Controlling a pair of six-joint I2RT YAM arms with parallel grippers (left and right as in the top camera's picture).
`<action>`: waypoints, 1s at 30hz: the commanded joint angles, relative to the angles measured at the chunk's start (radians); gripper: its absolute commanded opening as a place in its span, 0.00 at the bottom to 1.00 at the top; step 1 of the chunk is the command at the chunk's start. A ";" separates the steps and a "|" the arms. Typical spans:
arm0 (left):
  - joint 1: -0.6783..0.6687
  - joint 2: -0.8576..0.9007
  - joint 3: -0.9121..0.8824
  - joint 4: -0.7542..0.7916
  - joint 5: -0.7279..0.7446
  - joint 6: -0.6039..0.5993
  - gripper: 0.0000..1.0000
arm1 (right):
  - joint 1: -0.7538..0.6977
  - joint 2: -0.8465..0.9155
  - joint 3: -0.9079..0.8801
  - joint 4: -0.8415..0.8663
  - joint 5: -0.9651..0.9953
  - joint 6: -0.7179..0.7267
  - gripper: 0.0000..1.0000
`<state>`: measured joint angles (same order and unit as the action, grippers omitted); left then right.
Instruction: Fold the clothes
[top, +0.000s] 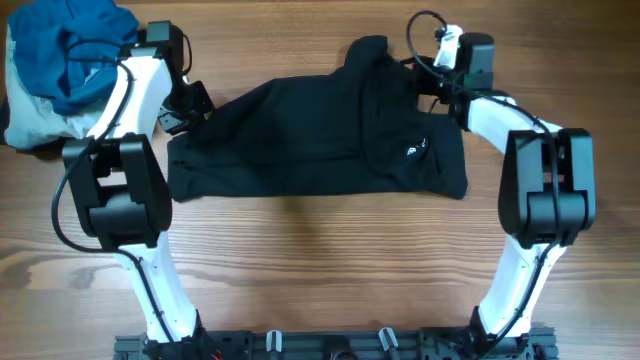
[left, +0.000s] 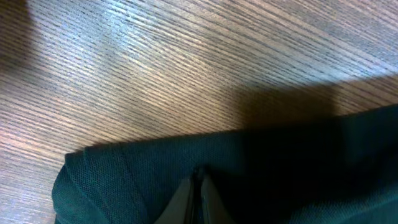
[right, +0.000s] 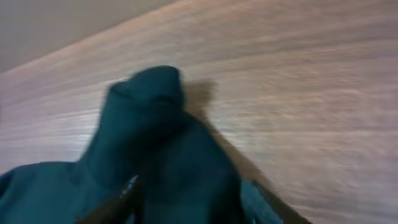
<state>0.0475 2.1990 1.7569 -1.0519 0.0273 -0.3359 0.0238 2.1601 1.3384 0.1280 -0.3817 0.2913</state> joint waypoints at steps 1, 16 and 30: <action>0.000 -0.036 -0.003 -0.005 0.005 -0.013 0.04 | -0.006 0.030 0.023 -0.024 0.027 -0.005 0.49; 0.000 -0.036 -0.003 -0.015 0.005 -0.013 0.04 | -0.003 0.014 0.039 -0.026 -0.148 -0.005 0.04; 0.000 -0.036 -0.003 -0.015 0.005 -0.009 0.04 | 0.071 -0.299 0.020 -0.694 -0.177 -0.356 0.04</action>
<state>0.0475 2.1990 1.7569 -1.0664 0.0273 -0.3359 0.0570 1.8465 1.3808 -0.4862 -0.5724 0.0334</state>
